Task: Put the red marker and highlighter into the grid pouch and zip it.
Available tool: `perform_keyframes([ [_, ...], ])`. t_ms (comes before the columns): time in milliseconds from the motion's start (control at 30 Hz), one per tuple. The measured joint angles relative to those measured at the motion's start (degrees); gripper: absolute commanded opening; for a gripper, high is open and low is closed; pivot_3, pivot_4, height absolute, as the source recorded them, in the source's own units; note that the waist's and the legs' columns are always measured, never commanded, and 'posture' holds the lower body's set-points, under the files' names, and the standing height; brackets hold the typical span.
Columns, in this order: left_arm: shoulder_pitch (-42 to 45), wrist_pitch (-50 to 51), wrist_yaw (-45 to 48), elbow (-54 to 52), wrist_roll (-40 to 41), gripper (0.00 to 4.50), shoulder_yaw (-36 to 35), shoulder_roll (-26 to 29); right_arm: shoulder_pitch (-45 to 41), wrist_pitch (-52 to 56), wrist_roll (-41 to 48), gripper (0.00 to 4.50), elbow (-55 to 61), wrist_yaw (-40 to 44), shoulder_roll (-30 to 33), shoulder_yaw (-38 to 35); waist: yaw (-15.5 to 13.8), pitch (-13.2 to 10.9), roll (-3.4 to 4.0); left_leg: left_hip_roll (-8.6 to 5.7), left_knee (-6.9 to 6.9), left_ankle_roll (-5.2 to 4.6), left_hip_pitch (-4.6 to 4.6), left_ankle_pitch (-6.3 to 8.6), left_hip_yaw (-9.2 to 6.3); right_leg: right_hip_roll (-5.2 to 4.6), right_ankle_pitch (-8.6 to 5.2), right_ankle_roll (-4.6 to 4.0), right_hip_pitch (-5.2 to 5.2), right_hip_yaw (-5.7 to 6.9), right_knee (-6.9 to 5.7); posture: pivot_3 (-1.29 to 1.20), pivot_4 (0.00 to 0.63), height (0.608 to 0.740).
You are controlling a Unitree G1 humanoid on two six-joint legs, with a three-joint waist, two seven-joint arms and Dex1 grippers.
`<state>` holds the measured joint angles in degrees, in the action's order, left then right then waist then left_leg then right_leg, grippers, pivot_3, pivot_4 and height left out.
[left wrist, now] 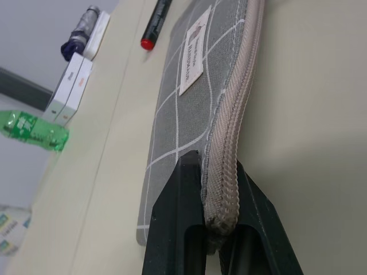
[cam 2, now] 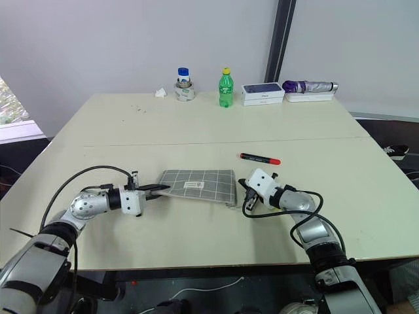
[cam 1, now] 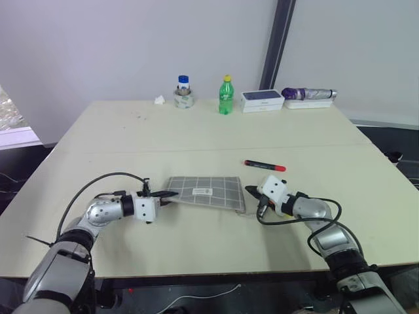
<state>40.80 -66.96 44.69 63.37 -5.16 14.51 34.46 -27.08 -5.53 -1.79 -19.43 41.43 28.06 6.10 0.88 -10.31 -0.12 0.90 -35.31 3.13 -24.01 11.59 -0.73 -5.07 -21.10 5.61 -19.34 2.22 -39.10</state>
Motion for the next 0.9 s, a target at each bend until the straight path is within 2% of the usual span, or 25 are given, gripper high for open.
perform_keyframes([
  [67,-1.9,2.7,1.8,-2.4,3.2,0.00,-1.4,-0.7,0.0,2.3,2.5,1.35,2.2,0.9,0.0,-1.3,-0.1,0.0,0.00,0.01,0.00,0.00,-0.01,0.00,0.00,0.00,0.00,0.00,0.00,0.00,0.00,0.00,0.150,0.740],
  [200,-6.3,8.1,2.6,-9.3,7.3,0.00,-3.8,-1.3,0.0,6.3,6.1,3.53,6.8,1.0,0.1,-4.4,-0.1,0.0,-0.01,0.02,-0.01,-0.04,-0.01,0.02,-0.01,0.00,0.00,0.00,0.00,-0.02,0.00,0.00,0.150,0.740],
  [267,-8.8,11.2,2.2,-13.9,8.8,0.00,-4.9,-1.6,0.1,8.5,8.3,4.46,9.1,1.0,0.3,-6.0,-0.1,0.0,-0.01,0.04,-0.01,-0.04,-0.01,0.03,0.00,0.00,0.00,0.00,0.00,-0.04,0.00,0.00,0.150,0.740],
  [433,-15.5,20.6,-3.0,-26.7,9.3,0.00,-7.8,-2.1,4.7,15.5,12.9,4.46,17.3,1.9,2.5,-8.5,-0.3,0.0,-0.02,0.04,-0.02,-0.23,-0.02,0.13,-0.02,-0.02,0.00,0.00,0.02,-0.05,0.00,0.00,0.150,0.740],
  [600,-21.1,30.1,-11.7,-37.4,2.4,0.00,-9.5,-2.0,7.7,23.2,16.6,4.46,25.4,0.7,2.5,-9.4,0.0,0.0,-0.01,0.05,-0.01,-0.23,0.04,0.14,0.02,0.03,0.00,-0.01,-0.01,-0.15,-0.08,0.00,0.150,0.740],
  [800,-26.0,38.9,-18.3,-49.4,-2.7,0.00,-10.1,-3.3,11.5,25.5,16.1,4.46,28.8,-2.2,-1.0,-5.4,-0.3,0.0,-0.03,0.05,0.00,-0.24,0.04,0.14,0.07,0.00,0.00,-0.01,-0.01,-0.22,-0.06,0.00,0.150,0.740],
  [900,-27.3,42.0,-19.7,-54.1,-3.4,0.00,-10.4,-4.1,11.5,25.8,13.6,4.46,28.5,-6.1,-4.4,-2.9,-0.2,0.0,-0.03,0.06,0.02,-0.24,0.05,0.14,0.07,0.02,0.00,-0.01,-0.03,-0.24,-0.07,0.00,0.150,0.740],
])
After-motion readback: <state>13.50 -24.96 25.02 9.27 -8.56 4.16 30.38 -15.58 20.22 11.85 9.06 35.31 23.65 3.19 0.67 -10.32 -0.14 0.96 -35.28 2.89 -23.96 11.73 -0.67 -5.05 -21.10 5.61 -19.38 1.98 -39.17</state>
